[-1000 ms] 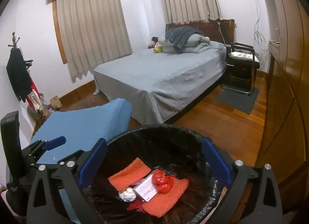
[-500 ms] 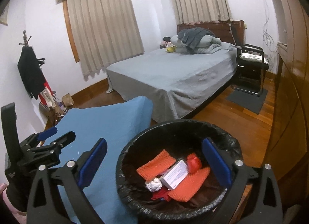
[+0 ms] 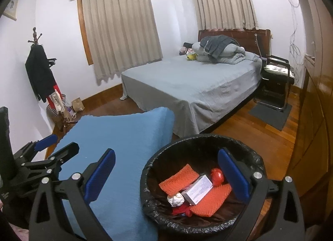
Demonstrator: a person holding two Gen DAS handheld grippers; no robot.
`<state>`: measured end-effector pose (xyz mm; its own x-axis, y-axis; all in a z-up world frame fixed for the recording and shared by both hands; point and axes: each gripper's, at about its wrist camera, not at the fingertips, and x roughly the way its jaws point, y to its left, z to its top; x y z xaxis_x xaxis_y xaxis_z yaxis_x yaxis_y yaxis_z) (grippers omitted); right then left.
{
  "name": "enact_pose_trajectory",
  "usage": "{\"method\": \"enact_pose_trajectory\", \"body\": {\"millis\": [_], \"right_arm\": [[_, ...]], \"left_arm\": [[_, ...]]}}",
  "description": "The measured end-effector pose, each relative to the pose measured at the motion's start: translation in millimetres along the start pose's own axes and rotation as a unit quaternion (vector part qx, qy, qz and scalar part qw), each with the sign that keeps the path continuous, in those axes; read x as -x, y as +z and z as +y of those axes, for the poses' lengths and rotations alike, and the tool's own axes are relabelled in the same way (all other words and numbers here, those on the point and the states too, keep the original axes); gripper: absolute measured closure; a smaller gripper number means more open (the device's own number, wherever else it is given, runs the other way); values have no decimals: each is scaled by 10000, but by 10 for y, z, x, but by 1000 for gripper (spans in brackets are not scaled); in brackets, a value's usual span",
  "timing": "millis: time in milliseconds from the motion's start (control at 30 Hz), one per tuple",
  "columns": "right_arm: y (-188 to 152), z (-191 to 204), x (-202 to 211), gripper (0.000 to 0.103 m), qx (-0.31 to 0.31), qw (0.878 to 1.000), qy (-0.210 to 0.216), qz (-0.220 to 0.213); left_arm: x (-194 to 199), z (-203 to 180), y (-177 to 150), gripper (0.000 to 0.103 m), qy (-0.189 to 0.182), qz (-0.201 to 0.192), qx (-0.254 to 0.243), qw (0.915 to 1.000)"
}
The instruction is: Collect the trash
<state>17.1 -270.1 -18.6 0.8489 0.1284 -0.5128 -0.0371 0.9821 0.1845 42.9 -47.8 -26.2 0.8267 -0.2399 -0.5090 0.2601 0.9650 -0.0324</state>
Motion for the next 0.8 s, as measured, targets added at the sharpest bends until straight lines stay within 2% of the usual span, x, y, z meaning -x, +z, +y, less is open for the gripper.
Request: {"method": "enact_pose_trajectory", "body": {"millis": [800], "right_arm": [[-3,108,-11,6,110,9999,56,-3]], "left_arm": [[128,-24,10,9,92,-122,-17,9999]]}}
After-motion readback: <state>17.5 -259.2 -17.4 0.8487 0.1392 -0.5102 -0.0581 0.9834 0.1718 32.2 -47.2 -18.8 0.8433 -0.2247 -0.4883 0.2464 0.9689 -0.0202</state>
